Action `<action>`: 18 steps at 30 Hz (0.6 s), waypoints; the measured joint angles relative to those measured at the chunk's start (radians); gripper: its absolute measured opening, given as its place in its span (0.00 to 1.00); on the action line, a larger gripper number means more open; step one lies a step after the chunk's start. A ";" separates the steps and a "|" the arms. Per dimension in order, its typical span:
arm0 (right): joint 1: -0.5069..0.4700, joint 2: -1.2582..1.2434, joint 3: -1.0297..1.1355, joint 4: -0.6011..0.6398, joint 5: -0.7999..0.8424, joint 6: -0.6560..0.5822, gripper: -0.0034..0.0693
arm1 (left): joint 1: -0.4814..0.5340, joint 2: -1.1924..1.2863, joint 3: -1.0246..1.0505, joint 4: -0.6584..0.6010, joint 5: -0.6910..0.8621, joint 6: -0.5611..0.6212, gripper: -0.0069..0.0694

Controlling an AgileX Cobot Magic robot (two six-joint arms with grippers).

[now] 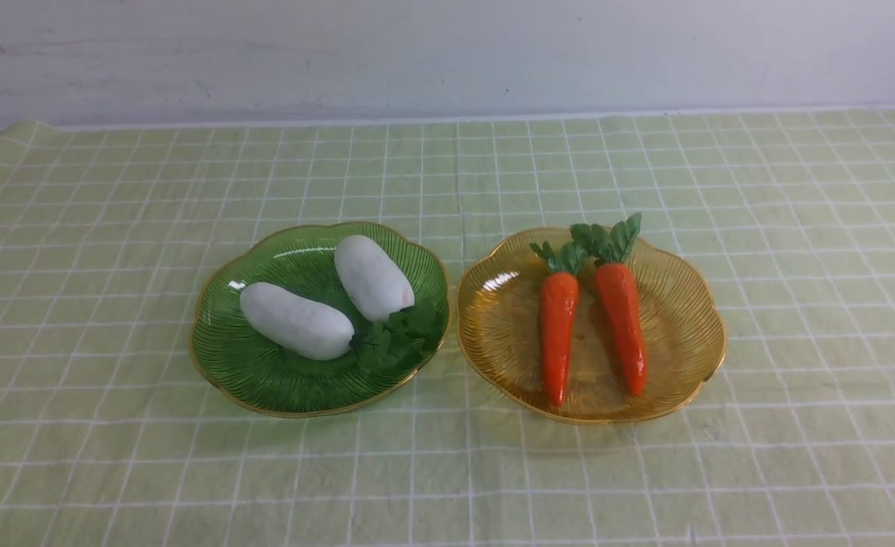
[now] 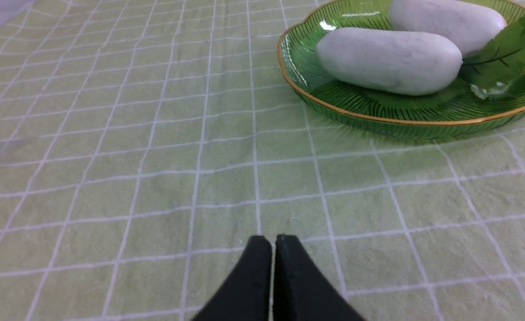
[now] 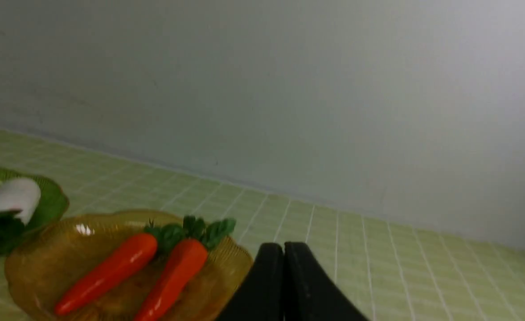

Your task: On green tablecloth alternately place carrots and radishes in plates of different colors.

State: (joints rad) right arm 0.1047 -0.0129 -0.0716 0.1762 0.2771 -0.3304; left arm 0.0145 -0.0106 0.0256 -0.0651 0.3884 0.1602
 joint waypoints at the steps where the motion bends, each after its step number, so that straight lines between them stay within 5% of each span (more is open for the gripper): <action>1: -0.017 0.000 0.030 -0.008 0.024 0.036 0.03 | 0.000 0.000 0.000 0.000 -0.001 0.000 0.08; 7: -0.066 0.000 0.092 -0.114 0.117 0.268 0.03 | 0.000 0.000 0.000 0.000 -0.001 0.000 0.08; 18: -0.067 0.000 0.092 -0.176 0.117 0.322 0.03 | 0.000 0.000 0.000 0.000 -0.001 0.000 0.08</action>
State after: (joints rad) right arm 0.0374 -0.0129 0.0202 0.0000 0.3943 -0.0080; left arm 0.0145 -0.0106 0.0256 -0.0651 0.3874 0.1602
